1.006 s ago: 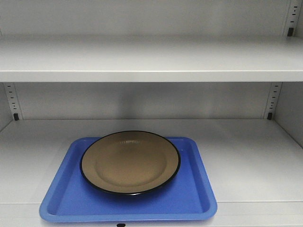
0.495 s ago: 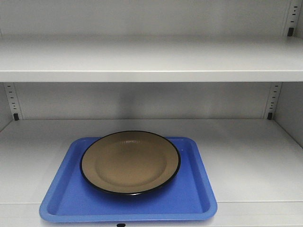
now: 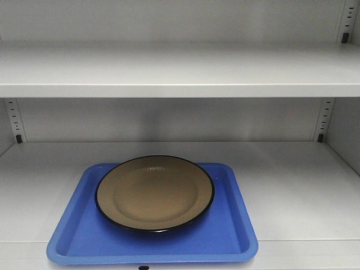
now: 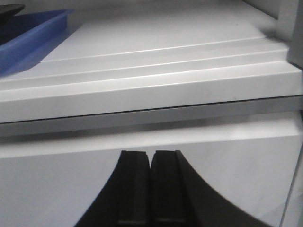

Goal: Place disk in tray to left cabinet

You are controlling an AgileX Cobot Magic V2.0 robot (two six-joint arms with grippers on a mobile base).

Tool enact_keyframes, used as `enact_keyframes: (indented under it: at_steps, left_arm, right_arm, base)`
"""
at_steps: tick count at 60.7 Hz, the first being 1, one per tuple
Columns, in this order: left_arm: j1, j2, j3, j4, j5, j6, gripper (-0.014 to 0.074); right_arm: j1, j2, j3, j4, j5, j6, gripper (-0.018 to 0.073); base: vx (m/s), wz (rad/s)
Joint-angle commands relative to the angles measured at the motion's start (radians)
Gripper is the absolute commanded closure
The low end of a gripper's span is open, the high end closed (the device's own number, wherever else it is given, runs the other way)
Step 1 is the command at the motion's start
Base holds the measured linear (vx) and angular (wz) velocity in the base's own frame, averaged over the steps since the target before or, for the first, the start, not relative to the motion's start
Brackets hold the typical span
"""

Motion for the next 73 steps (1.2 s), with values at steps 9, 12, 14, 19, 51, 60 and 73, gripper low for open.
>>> enact_keyframes:
  at_steps: [9,12,14,19,51,60,73]
  left_arm:
    - [-0.003,-0.016,0.020,-0.003,-0.087,-0.009,0.0603]
    - [-0.003,-0.016,0.020,-0.003,-0.087,-0.009,0.0603]
    - [-0.003,-0.016,0.020,-0.003,-0.087,-0.009,0.0603]
    - [-0.003,-0.016,0.020,-0.003,-0.087,-0.009,0.0603]
    - [-0.003,-0.016,0.020,-0.003,-0.087,-0.009,0.0603]
    - [-0.003,-0.016,0.020,-0.003,-0.087,-0.009,0.0603]
    - [-0.003,-0.016,0.020,-0.003,-0.087,-0.009,0.0603]
  right_arm:
    - [-0.009,-0.015,0.024,-0.032,-0.105,-0.028,0.0564]
    - [-0.009,-0.015,0.024,-0.037,-0.118,-0.051,0.0564]
    - [-0.009,-0.015,0.024,-0.037,-0.132,-0.067,0.0564]
    - [-0.009,-0.015,0.024,-0.037,-0.165,-0.101,0.0564]
    - [-0.009,-0.014,0.022,-0.036,-0.260,-0.118,0.0564]
    - [-0.009,-0.014,0.022,-0.036,-0.260,-0.118,0.0564]
    - [-0.009,-0.014,0.022,-0.036,-0.260,-0.118,0.0564]
  base:
    - [0.00,0.00]
    - [0.00,0.00]
    - [0.00,0.00]
    - [0.00,0.00]
    - [0.00,0.00]
    - [0.00,0.00]
    - [0.00,0.00]
